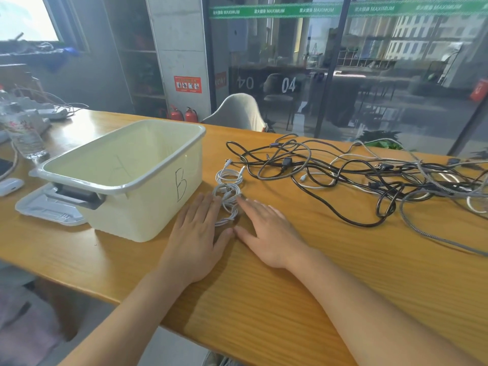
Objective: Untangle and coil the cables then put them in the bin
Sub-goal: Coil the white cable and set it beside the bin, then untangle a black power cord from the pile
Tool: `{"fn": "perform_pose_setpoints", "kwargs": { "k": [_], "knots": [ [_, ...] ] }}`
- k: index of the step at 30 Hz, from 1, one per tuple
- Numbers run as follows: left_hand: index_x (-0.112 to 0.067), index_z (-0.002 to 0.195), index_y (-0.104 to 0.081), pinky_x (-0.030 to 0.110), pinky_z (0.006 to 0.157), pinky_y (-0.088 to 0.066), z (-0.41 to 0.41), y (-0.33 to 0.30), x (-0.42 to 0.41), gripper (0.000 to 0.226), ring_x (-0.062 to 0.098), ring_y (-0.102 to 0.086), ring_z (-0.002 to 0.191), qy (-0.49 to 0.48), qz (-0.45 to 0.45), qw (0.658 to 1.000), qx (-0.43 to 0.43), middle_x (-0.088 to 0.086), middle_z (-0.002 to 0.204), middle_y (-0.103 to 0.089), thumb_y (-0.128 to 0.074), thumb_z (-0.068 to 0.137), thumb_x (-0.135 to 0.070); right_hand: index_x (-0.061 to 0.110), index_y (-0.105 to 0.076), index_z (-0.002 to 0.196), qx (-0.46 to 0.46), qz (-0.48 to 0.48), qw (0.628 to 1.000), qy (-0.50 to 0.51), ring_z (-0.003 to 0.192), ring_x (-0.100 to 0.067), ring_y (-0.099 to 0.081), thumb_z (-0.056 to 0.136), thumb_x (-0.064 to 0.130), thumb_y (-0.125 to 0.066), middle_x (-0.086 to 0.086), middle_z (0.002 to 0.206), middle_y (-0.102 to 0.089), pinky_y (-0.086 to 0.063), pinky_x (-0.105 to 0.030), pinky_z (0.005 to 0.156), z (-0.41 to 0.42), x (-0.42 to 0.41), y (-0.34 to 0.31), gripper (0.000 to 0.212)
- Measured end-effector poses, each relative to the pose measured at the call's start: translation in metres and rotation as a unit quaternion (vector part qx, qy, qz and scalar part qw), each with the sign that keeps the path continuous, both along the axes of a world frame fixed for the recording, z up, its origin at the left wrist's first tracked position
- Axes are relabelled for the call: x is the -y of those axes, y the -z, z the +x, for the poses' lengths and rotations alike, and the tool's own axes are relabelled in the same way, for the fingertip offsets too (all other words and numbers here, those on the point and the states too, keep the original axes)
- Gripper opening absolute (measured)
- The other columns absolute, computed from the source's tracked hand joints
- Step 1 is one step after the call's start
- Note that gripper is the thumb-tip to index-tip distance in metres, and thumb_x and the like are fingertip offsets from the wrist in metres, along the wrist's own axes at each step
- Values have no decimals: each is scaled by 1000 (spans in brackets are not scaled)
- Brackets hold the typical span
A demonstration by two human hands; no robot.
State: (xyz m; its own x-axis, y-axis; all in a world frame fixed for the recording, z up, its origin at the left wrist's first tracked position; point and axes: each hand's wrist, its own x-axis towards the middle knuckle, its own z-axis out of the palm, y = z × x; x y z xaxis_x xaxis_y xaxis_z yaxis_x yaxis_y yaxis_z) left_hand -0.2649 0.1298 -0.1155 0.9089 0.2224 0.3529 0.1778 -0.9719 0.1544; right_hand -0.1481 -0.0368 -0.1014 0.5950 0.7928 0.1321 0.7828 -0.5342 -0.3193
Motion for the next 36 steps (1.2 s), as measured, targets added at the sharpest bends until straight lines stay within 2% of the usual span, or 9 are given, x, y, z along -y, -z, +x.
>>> {"fn": "perform_pose_setpoints", "kwargs": {
  "k": [4,8,13,16,22,25,28,31,36],
  "knots": [
    [-19,165,-17,46,129,-12,6,0,17,82,17,-4,160,67,16,998,-4,-1,172,-14,-23,99,-67,37,-11,165,5,22,1000,1,159,-11,-9,108,52,-38,9,173,-15,-7,-34,127,2,27,-3,65],
    [-20,165,-18,43,129,-9,21,-2,43,81,15,-1,160,114,26,993,2,0,172,-16,-26,100,-67,39,-19,163,44,45,998,7,159,-9,-7,108,50,-41,11,171,-18,-5,-32,126,11,62,-4,60],
    [-26,166,-3,39,129,1,48,-4,78,80,9,14,158,149,34,988,-8,-6,173,0,-22,100,-67,39,-31,160,66,68,995,16,157,-5,-12,106,46,-47,13,169,-25,-12,-34,127,27,114,-4,56],
    [-25,166,-6,40,130,0,66,-4,97,80,10,13,158,179,39,983,-1,-5,173,-2,-24,100,-66,39,-34,158,81,69,994,39,157,-4,-14,107,46,-48,14,168,-27,-8,-27,124,38,147,-3,54],
    [-21,166,-12,38,129,-1,104,-6,128,80,14,5,160,212,48,976,24,-2,173,-10,-30,100,-63,43,-34,158,60,67,990,110,154,-4,-19,106,47,-50,17,167,-27,-15,-32,127,61,206,-3,55],
    [-22,166,-12,37,129,1,124,-7,139,80,13,4,160,217,42,975,22,-4,173,-13,-27,100,-64,41,-38,156,42,58,986,148,151,-4,-24,106,48,-50,18,164,-33,-9,-25,123,73,217,-6,52],
    [-22,165,-15,39,130,-1,143,-7,147,78,15,0,160,208,32,977,20,-4,171,-19,-23,100,-65,38,-60,139,41,64,986,150,142,-2,-39,105,45,-53,20,147,-54,-7,-25,127,85,217,-5,36],
    [-22,164,-22,39,130,-7,153,-8,150,76,16,-12,158,189,12,982,26,-3,167,-31,-22,101,-65,38,-73,119,42,94,984,144,121,-2,-51,102,40,-60,24,120,-63,-29,-31,119,87,217,-4,21],
    [-22,158,-37,38,128,-13,151,-7,144,74,14,-34,150,194,-6,981,27,-7,156,-47,-20,100,-65,34,-80,107,-68,160,980,97,105,2,-63,99,24,-69,24,104,-71,-42,-11,93,75,219,-9,17]
  ]
}}
